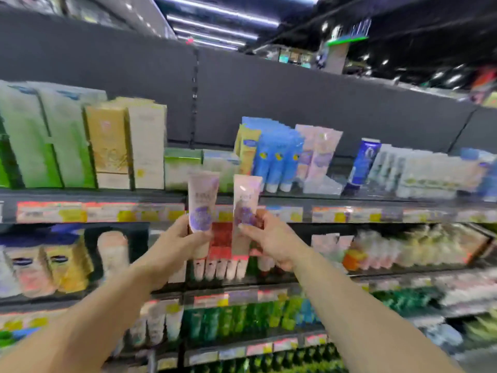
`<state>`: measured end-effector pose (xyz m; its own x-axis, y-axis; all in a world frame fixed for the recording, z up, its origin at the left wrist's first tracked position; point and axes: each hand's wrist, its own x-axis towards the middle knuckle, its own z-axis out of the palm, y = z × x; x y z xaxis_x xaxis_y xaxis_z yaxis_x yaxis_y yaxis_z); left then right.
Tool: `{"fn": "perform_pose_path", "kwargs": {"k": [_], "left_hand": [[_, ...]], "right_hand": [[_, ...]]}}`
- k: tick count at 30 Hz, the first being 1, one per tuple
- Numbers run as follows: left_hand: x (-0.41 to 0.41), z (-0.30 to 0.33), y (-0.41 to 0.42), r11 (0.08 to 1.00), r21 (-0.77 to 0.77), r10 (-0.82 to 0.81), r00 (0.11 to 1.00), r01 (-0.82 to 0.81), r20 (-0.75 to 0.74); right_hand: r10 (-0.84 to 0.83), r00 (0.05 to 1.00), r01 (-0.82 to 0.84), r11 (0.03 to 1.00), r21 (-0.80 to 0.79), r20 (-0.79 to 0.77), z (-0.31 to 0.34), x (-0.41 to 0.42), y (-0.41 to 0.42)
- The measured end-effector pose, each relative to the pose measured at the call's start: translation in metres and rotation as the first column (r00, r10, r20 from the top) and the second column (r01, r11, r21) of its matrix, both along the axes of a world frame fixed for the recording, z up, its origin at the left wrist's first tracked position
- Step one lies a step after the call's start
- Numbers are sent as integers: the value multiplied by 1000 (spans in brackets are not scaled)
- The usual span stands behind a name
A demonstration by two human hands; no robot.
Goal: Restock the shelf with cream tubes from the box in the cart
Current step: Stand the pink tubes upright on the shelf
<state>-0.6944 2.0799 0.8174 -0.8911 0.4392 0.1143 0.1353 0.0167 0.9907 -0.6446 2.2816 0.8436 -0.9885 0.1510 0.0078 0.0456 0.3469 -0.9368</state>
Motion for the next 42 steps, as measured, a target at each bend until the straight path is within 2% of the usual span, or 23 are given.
{"fn": "perform_pose_path", "kwargs": {"k": [4,8,12,18,24,28,32,37,42], "left_hand": [[-2,26,98,997,83,12,998,-6,-68],[-2,51,174,997,70,38,991,-29,-130],[-3,67,209,995,39,94,984,-89,-153],[-7,76,214,994,56,100,978,-91,-182],[-17,80,208,995,101,31,984,-14,-176],[-21,78,208,999,29,-11,980,17,-197],[-21,74,206,999,-29,-32,975,26,-220],[-17,68,205,999,-31,-44,977,39,-210],[-14,67,209,999,-46,8,978,-18,-208]], "right_hand": [[39,995,-40,999,-17,-90,36,-6,98],[-46,981,57,997,54,-187,69,-5,180],[-132,957,156,985,75,-260,91,-20,232],[-201,920,246,965,96,-337,92,-54,232],[-225,908,289,947,139,-354,80,-76,217],[-255,889,330,933,146,-380,73,-85,210],[-243,906,337,910,242,-347,69,-89,205],[-290,909,352,919,179,-298,67,-90,203],[-343,892,404,897,177,-294,66,-80,205]]}}
